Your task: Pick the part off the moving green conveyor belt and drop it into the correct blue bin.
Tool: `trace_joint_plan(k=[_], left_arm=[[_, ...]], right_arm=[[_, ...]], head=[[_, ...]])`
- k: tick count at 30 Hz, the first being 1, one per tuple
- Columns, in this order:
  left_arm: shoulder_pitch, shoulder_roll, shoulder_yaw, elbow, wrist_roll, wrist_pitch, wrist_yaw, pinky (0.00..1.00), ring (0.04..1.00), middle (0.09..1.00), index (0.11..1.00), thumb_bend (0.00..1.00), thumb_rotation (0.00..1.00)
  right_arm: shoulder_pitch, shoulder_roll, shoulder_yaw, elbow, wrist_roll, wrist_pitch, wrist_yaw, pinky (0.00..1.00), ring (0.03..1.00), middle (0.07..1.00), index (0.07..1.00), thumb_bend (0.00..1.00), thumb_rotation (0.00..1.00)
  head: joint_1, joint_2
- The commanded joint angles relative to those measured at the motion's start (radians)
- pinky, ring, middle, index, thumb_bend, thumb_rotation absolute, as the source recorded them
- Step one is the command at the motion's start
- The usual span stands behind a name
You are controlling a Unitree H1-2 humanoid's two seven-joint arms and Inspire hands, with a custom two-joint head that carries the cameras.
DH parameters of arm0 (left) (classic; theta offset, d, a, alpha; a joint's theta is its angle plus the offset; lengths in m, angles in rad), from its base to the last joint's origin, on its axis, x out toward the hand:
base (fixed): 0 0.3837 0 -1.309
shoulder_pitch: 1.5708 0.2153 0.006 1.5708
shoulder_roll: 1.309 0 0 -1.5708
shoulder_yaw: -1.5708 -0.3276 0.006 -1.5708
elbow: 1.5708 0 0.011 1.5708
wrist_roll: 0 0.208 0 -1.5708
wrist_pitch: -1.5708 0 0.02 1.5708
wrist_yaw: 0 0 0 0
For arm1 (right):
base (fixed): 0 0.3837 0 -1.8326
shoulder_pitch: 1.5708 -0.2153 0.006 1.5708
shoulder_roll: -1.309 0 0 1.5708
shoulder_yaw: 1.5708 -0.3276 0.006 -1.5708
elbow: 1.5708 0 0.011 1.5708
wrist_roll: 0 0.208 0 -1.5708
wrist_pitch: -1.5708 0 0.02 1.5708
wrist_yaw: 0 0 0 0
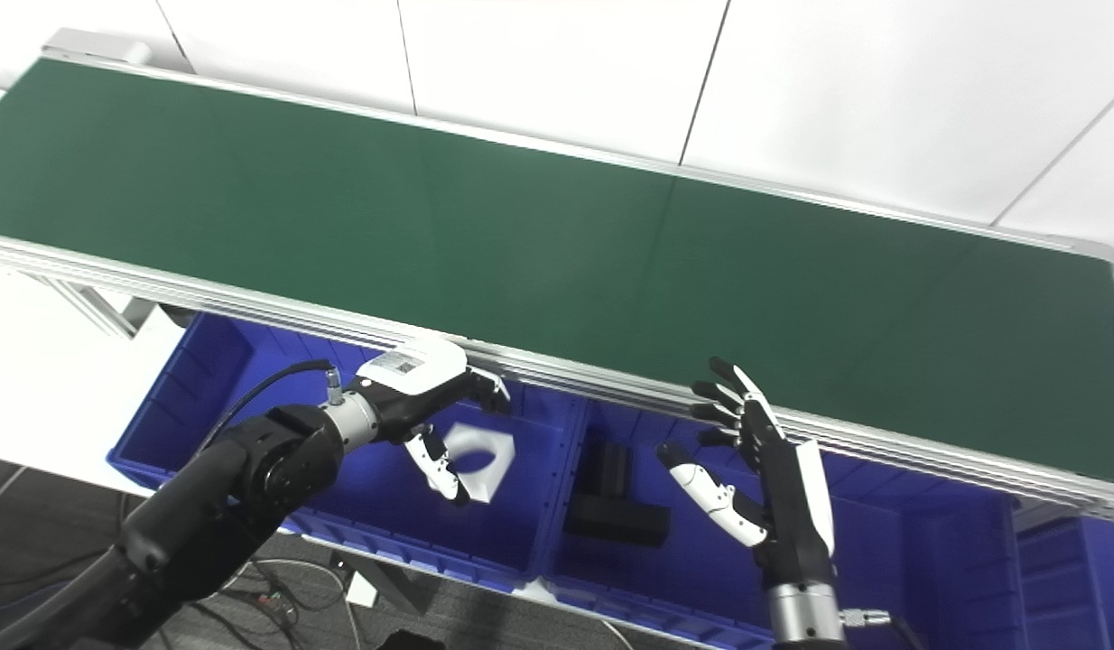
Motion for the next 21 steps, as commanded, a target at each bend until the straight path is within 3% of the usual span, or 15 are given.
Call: trace_joint_plan(k=[1,14,18,21], left_arm=[[-0.027,0.013,0.005,-0.038,0.010,0.005,0.007,0.80,0.777,0.780,0.798,0.89,0.30],[-0.015,0.014,0.014,-0.058,0.017,0.016,-0.002,0.83,0.808,0.820,0.849,0.90,0.35],[0.008,-0.003,0.048,-0.103,-0.065,0.032,-0.016,0.84,0.809,0.815,0.835,0.90,0.36],[0.039,-0.030,0.103,-0.124,-0.198,-0.002,0.019,0.82,0.792,0.800,0.810,0.88,0.42]], right_arm=[[-0.008,0.000,-0.002,-0.039,0.006,0.000,-0.001,0.64,0.742,0.800,0.887,0.60,0.53],[-0.005,0.006,0.003,-0.031,0.011,-0.009,-0.003,0.64,0.739,0.798,0.890,0.61,0.52],[-0.003,0.010,0.007,-0.013,0.014,-0.022,-0.005,0.65,0.743,0.797,0.891,0.60,0.51],[0.000,0.012,0.014,-0.003,0.006,-0.027,-0.009,0.65,0.743,0.795,0.892,0.60,0.50]], head=[[-0.002,0.001],[-0.026,-0.021],[-0.055,-0.048],[-0.075,-0.063]])
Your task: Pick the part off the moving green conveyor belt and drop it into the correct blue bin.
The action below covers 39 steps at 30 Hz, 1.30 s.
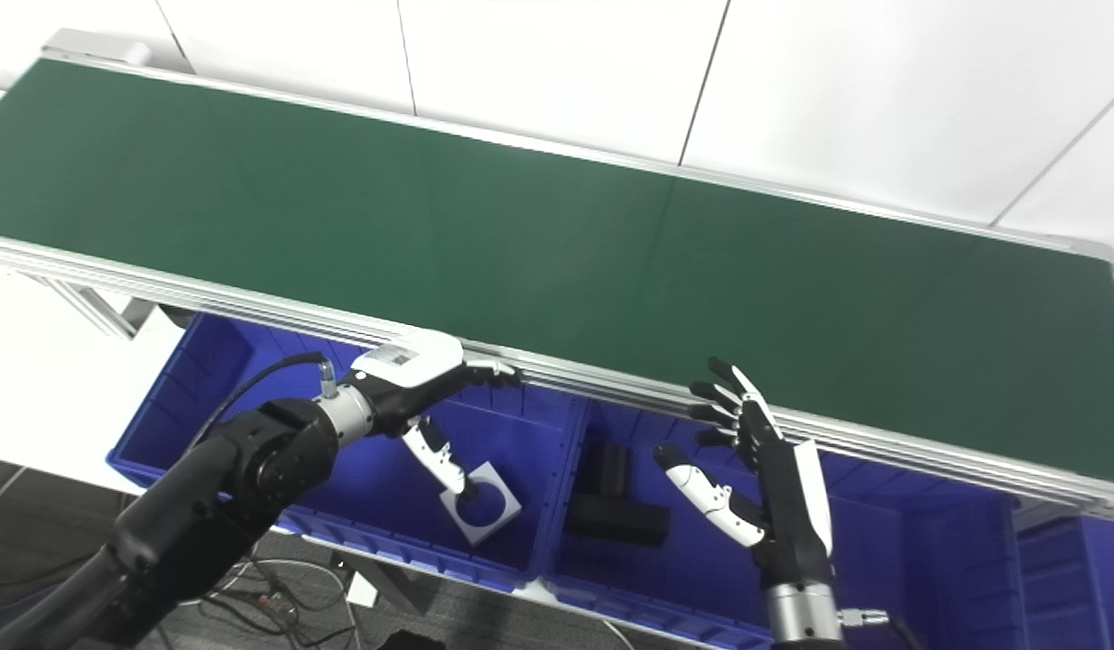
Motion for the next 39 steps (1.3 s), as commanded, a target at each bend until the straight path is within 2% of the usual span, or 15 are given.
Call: trace_joint_plan(k=[1,3,5,7,12,14,16,20,24,27,32,39], left_arm=[[0.013,-0.021,0.044,-0.036,-0.114,-0.031,0.049,0.80,0.784,0.795,0.803,0.88,0.43],[0.030,-0.059,0.095,-0.056,-0.253,-0.024,0.048,0.75,0.768,0.786,0.788,0.90,0.42],[0.040,-0.091,0.132,-0.067,-0.365,-0.025,0.048,0.69,0.748,0.771,0.779,0.95,0.46],[0.051,-0.121,0.156,-0.076,-0.437,-0.024,0.055,0.69,0.744,0.769,0.781,0.98,0.49],[0.077,-0.185,0.183,-0.050,-0.562,-0.070,0.087,0.74,0.786,0.810,0.805,1.00,0.54],[0.084,-0.206,0.185,-0.020,-0.598,-0.117,0.099,0.75,0.800,0.825,0.823,1.00,0.56],[0.089,-0.228,0.187,0.016,-0.630,-0.159,0.111,0.74,0.802,0.829,0.827,1.00,0.53],[0.098,-0.267,0.187,0.086,-0.686,-0.202,0.127,0.75,0.805,0.824,0.811,1.00,0.50],[0.097,-0.285,0.185,0.174,-0.715,-0.249,0.133,0.78,0.812,0.830,0.812,1.00,0.50],[0.093,-0.283,0.184,0.230,-0.736,-0.288,0.124,0.80,0.817,0.831,0.822,1.00,0.48],[0.095,-0.274,0.187,0.313,-0.767,-0.316,0.113,0.80,0.827,0.840,0.837,1.00,0.45],[0.093,-0.262,0.195,0.385,-0.808,-0.360,0.097,0.81,0.824,0.837,0.835,1.00,0.44]], right_arm=[[-0.004,0.008,0.006,-0.009,0.001,-0.034,-0.009,0.65,0.742,0.794,0.892,0.60,0.51],[-0.003,0.008,0.008,0.001,0.006,-0.038,-0.008,0.65,0.747,0.799,0.893,0.60,0.51],[-0.003,0.008,0.011,0.009,0.005,-0.042,-0.009,0.66,0.753,0.805,0.896,0.61,0.51],[-0.003,0.009,0.013,0.018,0.005,-0.047,-0.011,0.66,0.756,0.809,0.895,0.62,0.51],[-0.003,0.008,0.020,0.039,0.018,-0.059,-0.007,0.69,0.773,0.825,0.903,0.66,0.50],[-0.002,0.008,0.025,0.051,0.021,-0.069,-0.007,0.70,0.780,0.830,0.909,0.67,0.50],[-0.002,0.008,0.030,0.065,0.015,-0.084,-0.012,0.69,0.782,0.832,0.910,0.68,0.51],[-0.001,0.012,0.035,0.086,0.012,-0.101,-0.021,0.69,0.788,0.840,0.911,0.67,0.54],[0.001,0.014,0.038,0.099,0.011,-0.113,-0.022,0.70,0.797,0.848,0.915,0.68,0.59],[0.004,0.017,0.040,0.103,0.005,-0.116,-0.026,0.71,0.808,0.853,0.919,0.70,0.63],[0.002,0.026,0.039,0.124,0.008,-0.128,-0.031,0.72,0.812,0.858,0.923,0.73,0.68],[0.002,0.037,0.046,0.157,0.012,-0.159,-0.047,0.71,0.810,0.855,0.922,0.69,0.68]], head=[[-0.016,-0.016],[-0.022,-0.028],[-0.032,-0.046],[-0.040,-0.057],[-0.067,-0.087],[-0.084,-0.108],[-0.095,-0.122],[-0.124,-0.142],[-0.139,-0.152],[-0.152,-0.159],[-0.181,-0.176],[-0.222,-0.206]])
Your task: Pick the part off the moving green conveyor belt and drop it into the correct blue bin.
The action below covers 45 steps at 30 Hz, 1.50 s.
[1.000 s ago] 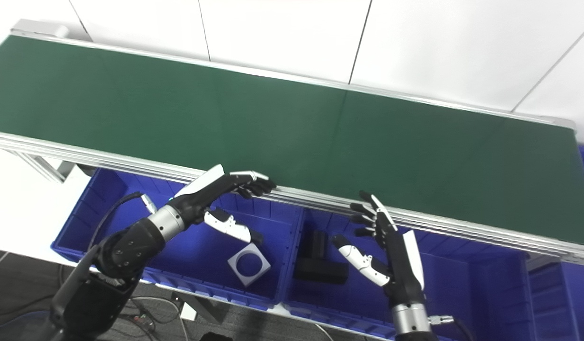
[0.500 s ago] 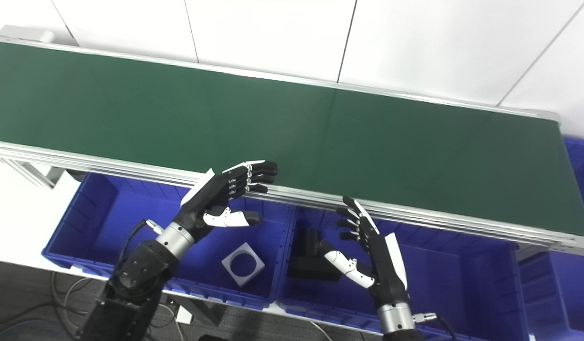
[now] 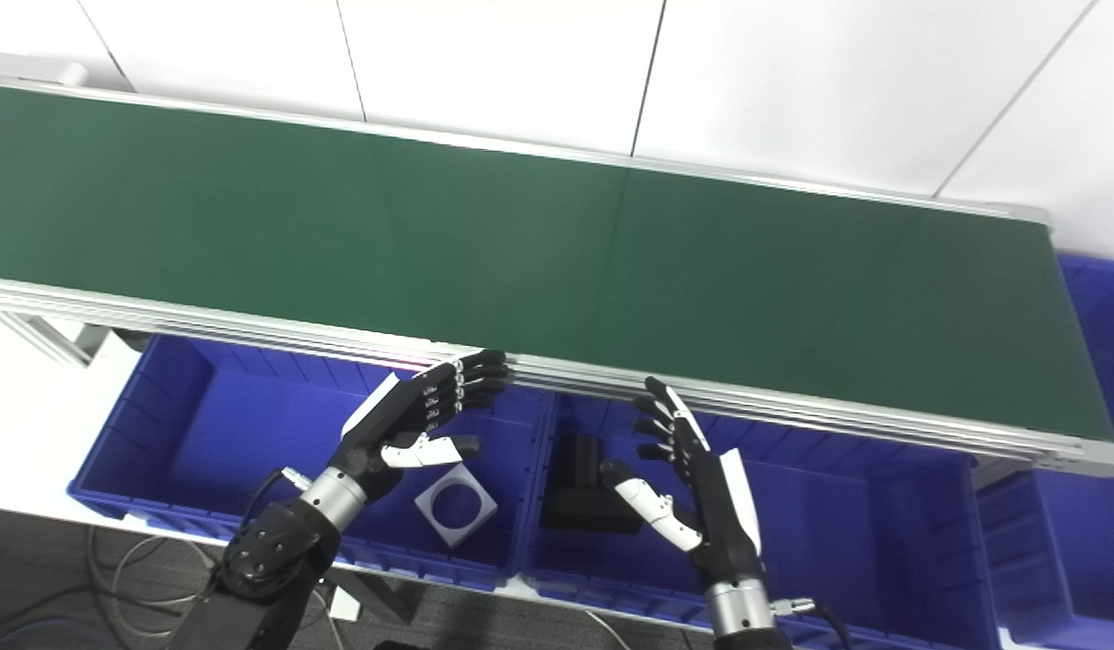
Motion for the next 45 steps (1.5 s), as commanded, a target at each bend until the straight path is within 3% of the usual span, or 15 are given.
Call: trace_joint_plan(k=[1,8,16,30,40,45], left_arm=[[-0.012,0.006,0.007,0.005,-0.027,-0.065,-0.013,0.81,0.824,0.836,0.834,1.00,0.44],[-0.019,0.014,0.021,0.064,-0.053,-0.100,-0.023,0.78,0.809,0.822,0.819,0.97,0.43],[-0.032,0.026,0.038,0.112,-0.076,-0.129,-0.047,0.80,0.822,0.833,0.808,0.98,0.42],[-0.033,0.032,0.056,0.112,-0.119,-0.121,-0.074,0.81,0.821,0.818,0.785,1.00,0.34],[-0.020,0.023,0.058,0.085,-0.103,-0.128,-0.055,0.79,0.804,0.804,0.785,1.00,0.32],[-0.011,0.025,0.042,0.068,-0.062,-0.149,-0.042,0.79,0.816,0.824,0.827,1.00,0.34]], right_arm=[[-0.005,0.012,0.003,-0.005,0.006,-0.085,-0.015,0.71,0.809,0.855,0.922,0.68,0.68],[-0.008,0.027,0.006,0.035,0.003,-0.119,-0.030,0.71,0.807,0.858,0.927,0.62,0.68],[-0.018,0.046,0.018,0.078,-0.027,-0.134,-0.060,0.72,0.803,0.857,0.923,0.62,0.68],[-0.028,0.054,0.025,0.104,-0.035,-0.144,-0.074,0.73,0.815,0.860,0.924,0.63,0.68],[-0.029,0.045,0.025,0.103,-0.031,-0.150,-0.067,0.73,0.816,0.859,0.922,0.63,0.68],[-0.031,0.039,0.026,0.095,-0.024,-0.145,-0.058,0.72,0.810,0.853,0.913,0.63,0.69]], head=[[-0.029,-0.017],[-0.121,-0.046],[-0.199,-0.073],[-0.203,-0.050],[-0.184,-0.036],[-0.163,-0.028]])
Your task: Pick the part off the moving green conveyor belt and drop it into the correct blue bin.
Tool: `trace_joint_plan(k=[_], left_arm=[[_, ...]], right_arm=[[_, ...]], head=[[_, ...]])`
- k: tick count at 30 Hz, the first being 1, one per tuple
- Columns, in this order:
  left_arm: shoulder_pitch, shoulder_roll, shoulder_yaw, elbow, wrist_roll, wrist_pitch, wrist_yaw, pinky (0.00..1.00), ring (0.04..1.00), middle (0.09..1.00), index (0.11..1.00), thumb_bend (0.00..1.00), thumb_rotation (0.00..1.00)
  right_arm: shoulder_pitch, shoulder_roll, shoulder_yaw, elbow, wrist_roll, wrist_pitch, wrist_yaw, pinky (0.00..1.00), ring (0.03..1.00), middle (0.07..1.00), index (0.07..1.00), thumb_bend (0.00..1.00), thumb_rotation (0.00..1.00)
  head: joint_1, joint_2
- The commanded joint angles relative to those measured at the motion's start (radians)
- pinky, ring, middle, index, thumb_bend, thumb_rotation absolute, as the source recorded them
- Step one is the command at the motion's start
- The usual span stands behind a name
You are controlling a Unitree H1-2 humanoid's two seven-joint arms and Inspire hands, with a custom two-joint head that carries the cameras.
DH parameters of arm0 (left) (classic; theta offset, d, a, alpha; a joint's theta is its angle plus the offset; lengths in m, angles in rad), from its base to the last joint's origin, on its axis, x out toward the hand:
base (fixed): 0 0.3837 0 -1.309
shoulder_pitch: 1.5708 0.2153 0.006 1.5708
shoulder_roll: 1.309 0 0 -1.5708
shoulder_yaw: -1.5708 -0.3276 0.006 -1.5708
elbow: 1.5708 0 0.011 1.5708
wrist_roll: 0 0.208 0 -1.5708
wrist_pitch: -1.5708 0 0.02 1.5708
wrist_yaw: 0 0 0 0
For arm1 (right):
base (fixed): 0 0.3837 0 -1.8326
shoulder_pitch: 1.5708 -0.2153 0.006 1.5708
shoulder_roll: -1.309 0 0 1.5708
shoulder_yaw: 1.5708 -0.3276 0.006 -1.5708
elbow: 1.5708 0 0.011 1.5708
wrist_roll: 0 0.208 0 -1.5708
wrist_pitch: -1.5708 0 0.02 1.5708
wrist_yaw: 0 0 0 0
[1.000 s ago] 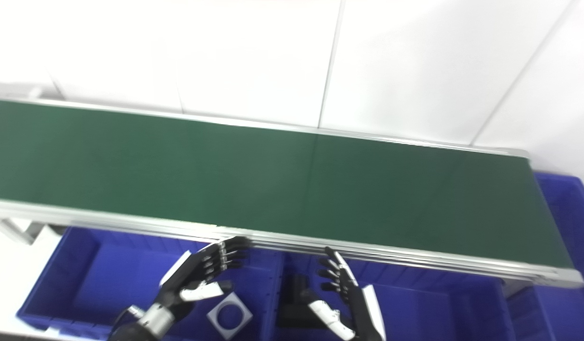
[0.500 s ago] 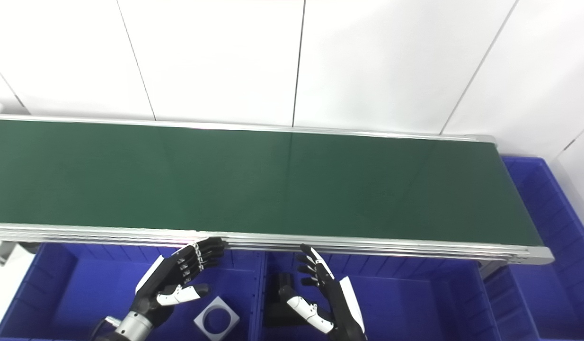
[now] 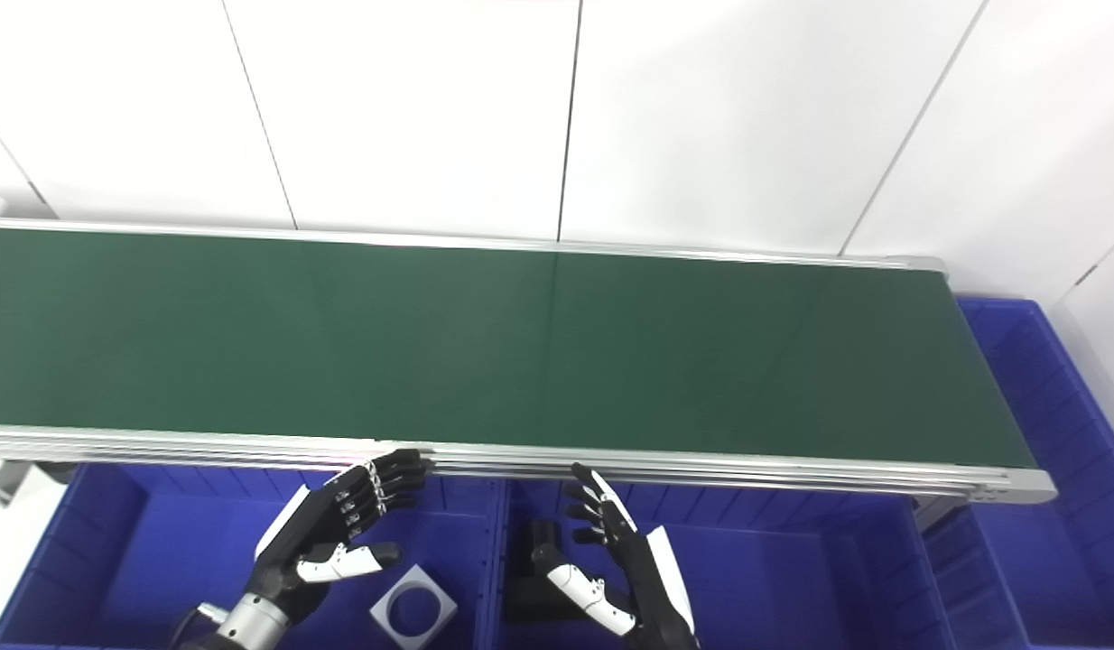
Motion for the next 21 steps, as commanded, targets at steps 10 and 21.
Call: trace_joint_plan(k=[10,21], left_arm=[[0.000,0.011,-0.037,-0.051,0.102,-0.062,0.025,0.85,0.872,0.883,0.887,1.00,0.35],[0.007,0.011,-0.046,-0.065,0.109,-0.058,0.038,0.84,0.873,0.888,0.898,1.00,0.37]], right_arm=[[-0.018,-0.010,0.003,-0.029,0.053,-0.046,0.034,0.72,0.804,0.842,0.911,0.65,0.70],[-0.015,-0.015,-0.005,-0.037,0.084,-0.041,0.049,0.72,0.798,0.838,0.915,0.68,0.71]], head=[[0.020,0.013],[0.038,0.020]])
